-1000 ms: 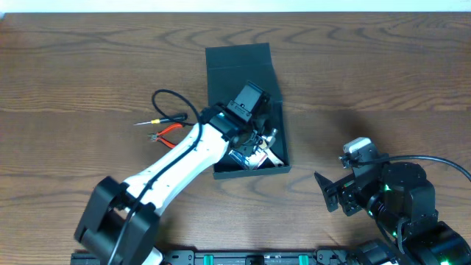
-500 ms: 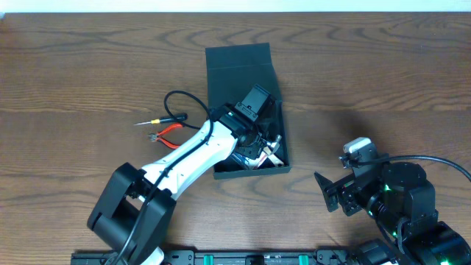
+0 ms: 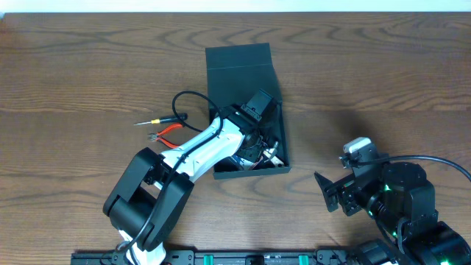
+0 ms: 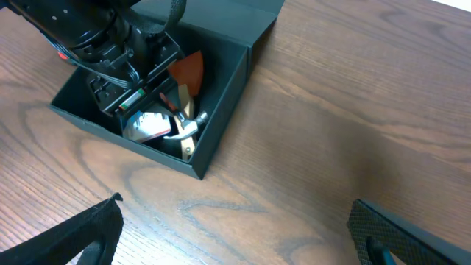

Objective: Pack container
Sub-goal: 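Open the left gripper, release the hammer, and withdraw left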

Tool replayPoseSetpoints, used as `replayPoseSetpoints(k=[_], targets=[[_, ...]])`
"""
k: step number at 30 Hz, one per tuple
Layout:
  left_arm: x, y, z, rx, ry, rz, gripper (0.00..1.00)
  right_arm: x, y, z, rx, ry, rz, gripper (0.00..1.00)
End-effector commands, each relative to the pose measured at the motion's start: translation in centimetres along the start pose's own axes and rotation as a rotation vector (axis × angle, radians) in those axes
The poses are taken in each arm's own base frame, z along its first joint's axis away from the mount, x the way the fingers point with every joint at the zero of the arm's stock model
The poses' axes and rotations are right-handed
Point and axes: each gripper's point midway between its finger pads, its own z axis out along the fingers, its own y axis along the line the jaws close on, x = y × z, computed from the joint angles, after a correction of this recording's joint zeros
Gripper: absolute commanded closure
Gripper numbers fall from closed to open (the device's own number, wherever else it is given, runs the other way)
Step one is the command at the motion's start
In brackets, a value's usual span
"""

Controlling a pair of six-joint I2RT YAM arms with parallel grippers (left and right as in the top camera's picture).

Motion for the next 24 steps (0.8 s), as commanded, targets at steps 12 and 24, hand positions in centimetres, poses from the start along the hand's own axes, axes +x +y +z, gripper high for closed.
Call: replayPoseSetpoints(k=[12, 24], targets=[[0.1, -3.5, -6.0, 0.196, -0.052, 0.014, 0.49, 0.0, 0.0, -0.1, -0.001, -0.005, 0.021, 0.01], [-10.2, 0.0, -19.8, 0.326, -0.5, -0.101, 0.02, 0.0, 0.0, -0.1, -0.001, -0.005, 0.021, 0.01]])
